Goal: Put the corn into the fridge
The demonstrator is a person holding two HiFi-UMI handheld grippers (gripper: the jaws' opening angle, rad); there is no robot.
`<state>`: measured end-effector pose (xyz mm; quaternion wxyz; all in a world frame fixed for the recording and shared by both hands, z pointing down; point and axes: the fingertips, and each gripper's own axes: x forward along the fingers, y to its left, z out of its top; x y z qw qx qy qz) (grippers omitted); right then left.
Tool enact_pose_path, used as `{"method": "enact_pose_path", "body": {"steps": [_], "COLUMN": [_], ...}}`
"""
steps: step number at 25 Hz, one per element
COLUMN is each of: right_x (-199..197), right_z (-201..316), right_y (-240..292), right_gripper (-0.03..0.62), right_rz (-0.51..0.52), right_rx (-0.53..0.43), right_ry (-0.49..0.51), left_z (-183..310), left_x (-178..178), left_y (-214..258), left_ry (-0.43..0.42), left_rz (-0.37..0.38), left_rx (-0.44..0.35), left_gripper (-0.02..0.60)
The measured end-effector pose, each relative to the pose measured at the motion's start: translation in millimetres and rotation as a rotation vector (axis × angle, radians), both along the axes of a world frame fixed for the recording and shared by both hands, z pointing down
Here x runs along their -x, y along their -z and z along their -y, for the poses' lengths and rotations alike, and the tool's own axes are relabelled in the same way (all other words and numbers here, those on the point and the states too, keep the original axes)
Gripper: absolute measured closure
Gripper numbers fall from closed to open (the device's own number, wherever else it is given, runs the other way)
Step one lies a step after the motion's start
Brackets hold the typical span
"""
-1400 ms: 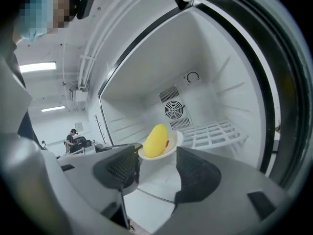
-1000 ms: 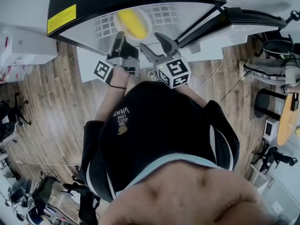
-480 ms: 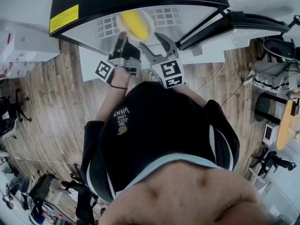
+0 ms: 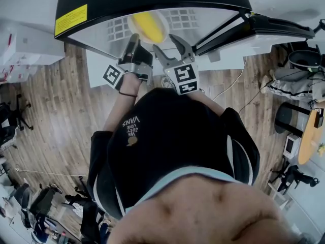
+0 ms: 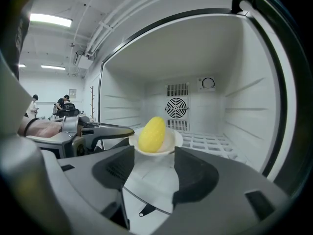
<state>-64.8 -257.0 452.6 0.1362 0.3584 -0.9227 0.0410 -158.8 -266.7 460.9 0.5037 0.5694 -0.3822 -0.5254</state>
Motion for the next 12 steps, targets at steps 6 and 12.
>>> {"method": "enact_pose_path", "body": {"steps": [6,12], "right_x": [1.8,4.7], "right_z": [2.1,4.2], "right_y": [1.9,3.7], "right_gripper": [0.333,0.333], "right_rz": [0.002,0.006], "right_rx": [0.006,0.011], "right_ry": [-0.001,0.000], "left_z": [1.4,0.9], "left_x": [0.7,0.9], "left_y": [1.7,3.4], "left_ry": [-0.005,-0.017], "left_rz": [0.010,0.031], "left_rx": [-0.008,-0.021], "left_gripper": [0.545,0.545]}}
